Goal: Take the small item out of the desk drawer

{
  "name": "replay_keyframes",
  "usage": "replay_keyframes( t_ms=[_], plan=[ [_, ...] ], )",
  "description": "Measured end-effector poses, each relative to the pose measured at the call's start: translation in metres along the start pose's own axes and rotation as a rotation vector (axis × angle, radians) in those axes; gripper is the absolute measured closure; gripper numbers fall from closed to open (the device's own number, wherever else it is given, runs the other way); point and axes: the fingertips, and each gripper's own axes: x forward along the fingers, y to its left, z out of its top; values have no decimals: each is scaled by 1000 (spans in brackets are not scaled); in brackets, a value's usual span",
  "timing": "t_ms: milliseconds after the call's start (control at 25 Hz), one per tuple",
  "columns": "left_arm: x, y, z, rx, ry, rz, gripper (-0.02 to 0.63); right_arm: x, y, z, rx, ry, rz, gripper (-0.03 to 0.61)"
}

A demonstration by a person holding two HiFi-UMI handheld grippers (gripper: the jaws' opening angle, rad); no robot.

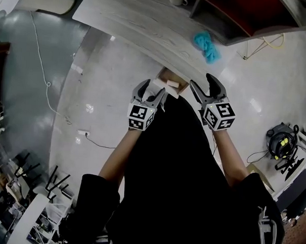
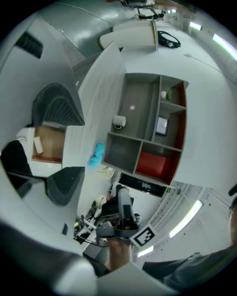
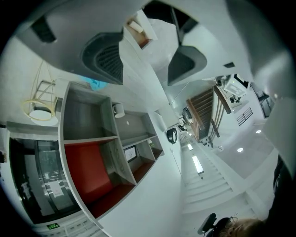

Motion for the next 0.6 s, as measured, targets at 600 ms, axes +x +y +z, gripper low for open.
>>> replay_keyframes(
  t_ms=[600],
  plan=[
    [138,-17,-181,337,402,-290,357,17,-12,-66,87,52,-91,291]
  ],
)
